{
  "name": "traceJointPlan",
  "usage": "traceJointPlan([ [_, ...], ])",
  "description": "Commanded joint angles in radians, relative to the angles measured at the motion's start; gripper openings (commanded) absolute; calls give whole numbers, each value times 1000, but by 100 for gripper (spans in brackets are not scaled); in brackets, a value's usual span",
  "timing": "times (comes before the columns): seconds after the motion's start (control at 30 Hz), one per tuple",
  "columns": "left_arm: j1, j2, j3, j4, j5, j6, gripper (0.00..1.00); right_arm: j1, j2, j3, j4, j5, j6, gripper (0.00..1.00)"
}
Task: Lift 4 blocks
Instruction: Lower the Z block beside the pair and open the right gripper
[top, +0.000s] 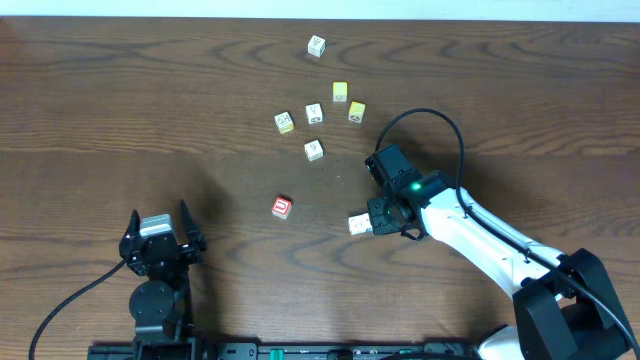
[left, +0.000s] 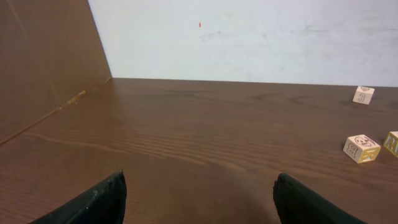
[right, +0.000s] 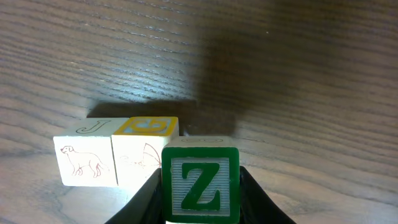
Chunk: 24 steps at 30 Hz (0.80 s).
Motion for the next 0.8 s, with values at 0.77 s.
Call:
traceJointPlan([
  [0.77, 4, -5, -21, -36, -6, 14, 76, 64, 2, -3, -46, 24, 169, 6],
])
